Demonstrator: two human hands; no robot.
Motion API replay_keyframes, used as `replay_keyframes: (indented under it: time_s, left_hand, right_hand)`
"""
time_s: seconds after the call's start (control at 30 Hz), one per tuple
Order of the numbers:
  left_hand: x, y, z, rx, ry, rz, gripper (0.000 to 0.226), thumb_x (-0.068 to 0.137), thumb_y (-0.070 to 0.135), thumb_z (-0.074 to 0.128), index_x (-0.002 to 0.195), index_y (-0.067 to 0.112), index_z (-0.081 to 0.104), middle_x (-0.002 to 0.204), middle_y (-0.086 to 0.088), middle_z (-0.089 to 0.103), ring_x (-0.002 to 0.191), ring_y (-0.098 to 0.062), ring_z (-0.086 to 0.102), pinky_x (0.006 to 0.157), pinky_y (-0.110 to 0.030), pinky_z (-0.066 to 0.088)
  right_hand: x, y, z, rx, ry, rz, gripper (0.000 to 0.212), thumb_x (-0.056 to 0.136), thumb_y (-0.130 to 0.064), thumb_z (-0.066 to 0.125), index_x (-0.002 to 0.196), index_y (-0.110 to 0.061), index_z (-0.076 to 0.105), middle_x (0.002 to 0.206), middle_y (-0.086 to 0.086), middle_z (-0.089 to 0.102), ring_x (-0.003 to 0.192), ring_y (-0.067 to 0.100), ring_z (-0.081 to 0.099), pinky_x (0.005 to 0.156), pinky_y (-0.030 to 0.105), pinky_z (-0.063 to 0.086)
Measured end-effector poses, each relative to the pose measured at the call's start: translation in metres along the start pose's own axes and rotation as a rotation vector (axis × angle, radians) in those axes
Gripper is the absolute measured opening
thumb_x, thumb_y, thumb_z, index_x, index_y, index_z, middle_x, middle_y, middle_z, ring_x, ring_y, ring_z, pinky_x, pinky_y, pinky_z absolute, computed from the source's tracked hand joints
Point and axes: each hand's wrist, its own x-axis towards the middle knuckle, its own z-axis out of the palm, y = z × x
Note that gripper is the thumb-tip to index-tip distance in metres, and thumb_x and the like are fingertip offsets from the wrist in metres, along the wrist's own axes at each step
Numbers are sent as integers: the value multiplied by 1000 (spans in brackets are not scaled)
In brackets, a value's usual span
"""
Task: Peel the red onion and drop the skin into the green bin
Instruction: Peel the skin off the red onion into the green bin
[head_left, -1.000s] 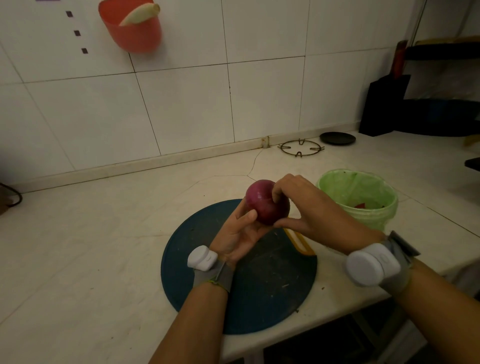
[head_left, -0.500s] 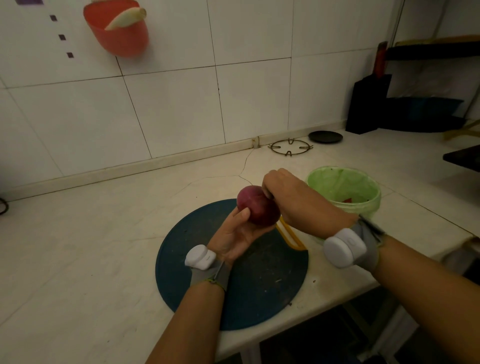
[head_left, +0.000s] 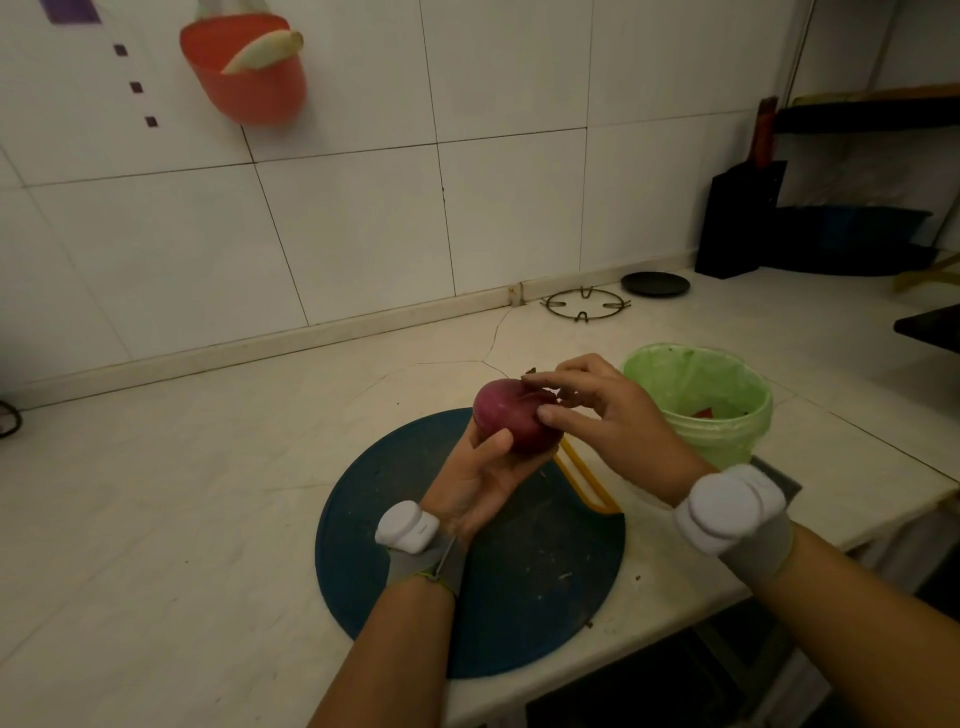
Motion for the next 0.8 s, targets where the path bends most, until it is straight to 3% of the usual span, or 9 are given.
replay_keyframes:
  time_s: [0.1, 0.2, 0.47, 0.67, 0.73, 0.8]
  left_hand:
    - [-1, -1, -1, -22, -17, -43, 96, 46, 15, 93, 130, 13, 46, 124, -21, 58, 112, -41, 59, 82, -44, 55]
    - [-1, -1, -3, -15, -29, -67, 105, 47, 14, 93, 137, 12, 39, 128, -23, 52, 111, -42, 58, 79, -42, 57]
    - [6, -4, -7, 66, 53, 17, 110, 51, 13, 91, 143, 15, 32, 136, -23, 44, 116, -37, 57, 92, -48, 51]
    - [10, -6, -11, 90, 177, 78, 103, 50, 23, 92, 138, 18, 38, 133, -21, 49, 115, -35, 58, 93, -49, 50]
    - [7, -4, -7, 22, 216, 73, 87, 66, 38, 80, 138, 14, 38, 131, -21, 52, 118, -35, 55, 95, -48, 49]
    - [5, -2, -2, -25, 270, 41, 68, 82, 51, 56, 134, 9, 44, 127, -22, 56, 119, -34, 55, 99, -46, 46]
  right_hand:
    - [1, 3, 0, 197, 33, 80, 24, 83, -14, 65, 101, -28, 69, 100, -3, 57, 93, 1, 55, 81, 16, 48]
    - [0, 5, 7, 273, 134, 104, 16, 81, -10, 66, 92, -20, 71, 93, 0, 61, 88, 2, 58, 77, 16, 48]
    - [-2, 3, 23, 72, 300, 54, 9, 84, -9, 64, 88, -12, 71, 88, -8, 63, 86, 3, 59, 75, 15, 49]
    - [-10, -1, 29, -39, 243, 19, 12, 87, -15, 62, 96, -16, 70, 85, -8, 67, 84, -1, 62, 74, 7, 45]
    - [-11, -2, 32, -53, 221, -4, 13, 87, -14, 63, 96, -15, 71, 87, -5, 69, 84, 2, 63, 76, 8, 46]
    - [-12, -4, 32, -69, 202, -31, 13, 86, -14, 64, 96, -15, 72, 88, -3, 70, 85, 4, 63, 77, 10, 47]
